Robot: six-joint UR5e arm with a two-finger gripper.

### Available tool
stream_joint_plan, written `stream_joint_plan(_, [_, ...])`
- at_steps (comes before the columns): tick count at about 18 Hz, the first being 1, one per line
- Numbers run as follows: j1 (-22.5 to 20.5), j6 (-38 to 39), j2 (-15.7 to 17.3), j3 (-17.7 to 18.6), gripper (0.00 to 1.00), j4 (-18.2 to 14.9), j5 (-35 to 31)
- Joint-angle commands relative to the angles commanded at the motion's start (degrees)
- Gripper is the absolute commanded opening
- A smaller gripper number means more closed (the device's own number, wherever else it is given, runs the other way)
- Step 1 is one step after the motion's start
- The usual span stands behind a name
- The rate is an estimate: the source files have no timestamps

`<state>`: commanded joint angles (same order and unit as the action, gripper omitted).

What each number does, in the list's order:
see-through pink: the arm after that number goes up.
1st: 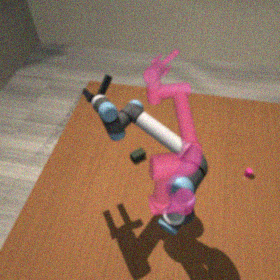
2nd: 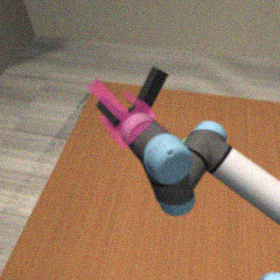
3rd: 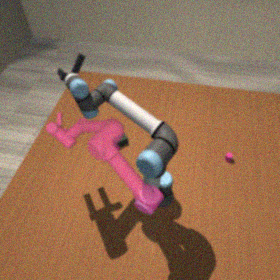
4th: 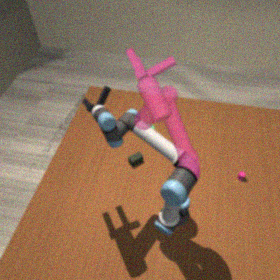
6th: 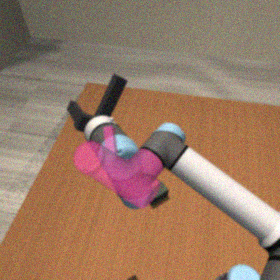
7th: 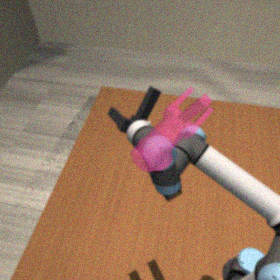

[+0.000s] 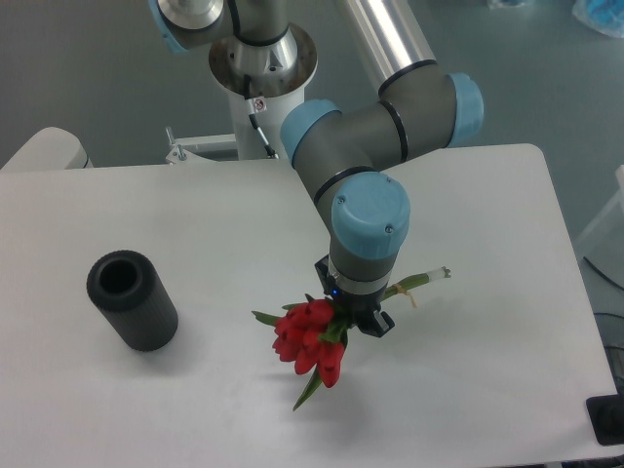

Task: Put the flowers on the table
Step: 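Hold the red tulip bunch in the gripper above the table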

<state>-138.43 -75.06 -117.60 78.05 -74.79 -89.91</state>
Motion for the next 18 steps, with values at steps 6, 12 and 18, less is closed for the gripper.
stream_joint_plan(6, [0.4, 0.2, -0.4, -0.1, 0.11, 0.3, -0.3])
stream_joint_plan(12, [0.6, 1.4, -0.6, -0.4, 0.11, 0.1, -0.8])
stream_joint_plan(18, [0.7, 6.0, -0.9, 0.3, 0.10, 0.3, -0.8])
